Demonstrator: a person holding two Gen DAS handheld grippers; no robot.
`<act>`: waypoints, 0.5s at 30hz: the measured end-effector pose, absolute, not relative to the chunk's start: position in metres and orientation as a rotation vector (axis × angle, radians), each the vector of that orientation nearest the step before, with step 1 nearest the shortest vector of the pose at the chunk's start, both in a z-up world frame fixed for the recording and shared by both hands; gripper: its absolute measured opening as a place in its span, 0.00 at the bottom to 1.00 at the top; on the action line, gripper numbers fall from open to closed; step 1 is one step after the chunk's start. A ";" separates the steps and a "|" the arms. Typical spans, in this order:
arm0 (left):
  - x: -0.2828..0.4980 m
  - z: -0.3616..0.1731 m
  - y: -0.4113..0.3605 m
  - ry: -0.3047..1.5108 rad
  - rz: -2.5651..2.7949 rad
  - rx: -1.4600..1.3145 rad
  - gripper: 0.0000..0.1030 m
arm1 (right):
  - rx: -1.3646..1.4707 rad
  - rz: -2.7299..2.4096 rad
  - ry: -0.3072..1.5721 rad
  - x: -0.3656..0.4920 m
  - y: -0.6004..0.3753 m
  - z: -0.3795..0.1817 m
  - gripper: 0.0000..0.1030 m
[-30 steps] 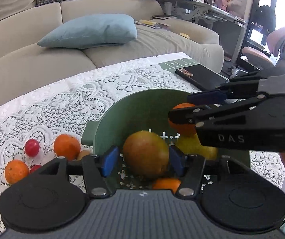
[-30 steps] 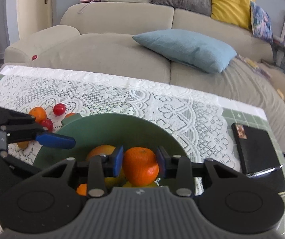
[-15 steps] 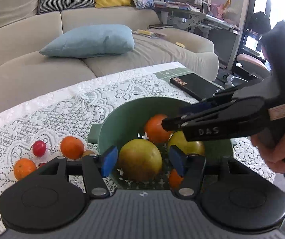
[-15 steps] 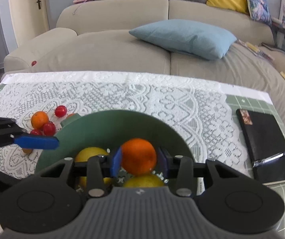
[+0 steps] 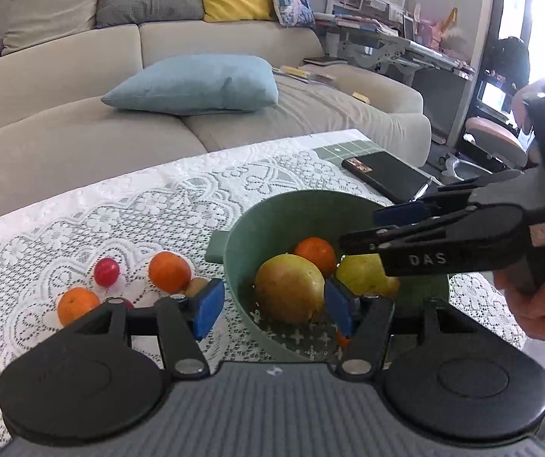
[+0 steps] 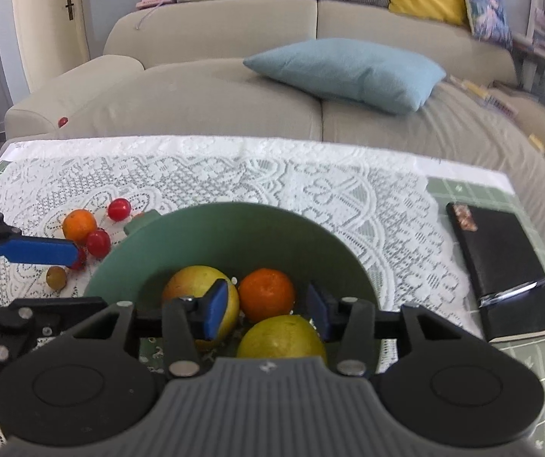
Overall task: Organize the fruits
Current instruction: 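Lower both oranges into the colander and open both grippers, then move the left gripper to a red tomato on the table and close on it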
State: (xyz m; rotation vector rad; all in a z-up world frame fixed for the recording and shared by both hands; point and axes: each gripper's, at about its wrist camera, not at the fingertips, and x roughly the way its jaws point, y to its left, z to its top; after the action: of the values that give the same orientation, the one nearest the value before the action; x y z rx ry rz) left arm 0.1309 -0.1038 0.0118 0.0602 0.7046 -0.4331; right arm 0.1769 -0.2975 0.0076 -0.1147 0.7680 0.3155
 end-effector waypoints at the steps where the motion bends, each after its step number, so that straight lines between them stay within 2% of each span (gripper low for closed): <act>1: 0.128 0.013 -0.102 0.697 -0.432 0.057 0.69 | -0.121 0.311 0.747 0.171 -0.296 0.011 0.47; 3: 0.123 0.016 -0.097 0.683 -0.431 0.048 0.69 | -0.122 0.299 0.705 0.160 -0.293 0.016 0.51; 15: 0.087 0.022 -0.062 0.628 -0.378 0.006 0.69 | 0.005 0.275 0.544 0.098 -0.261 0.019 0.54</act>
State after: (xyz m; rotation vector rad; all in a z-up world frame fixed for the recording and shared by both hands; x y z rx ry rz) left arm 0.0870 -0.0621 0.0224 0.0060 0.6284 -0.3783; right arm 0.0985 -0.2607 0.0195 0.0047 0.5436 0.2753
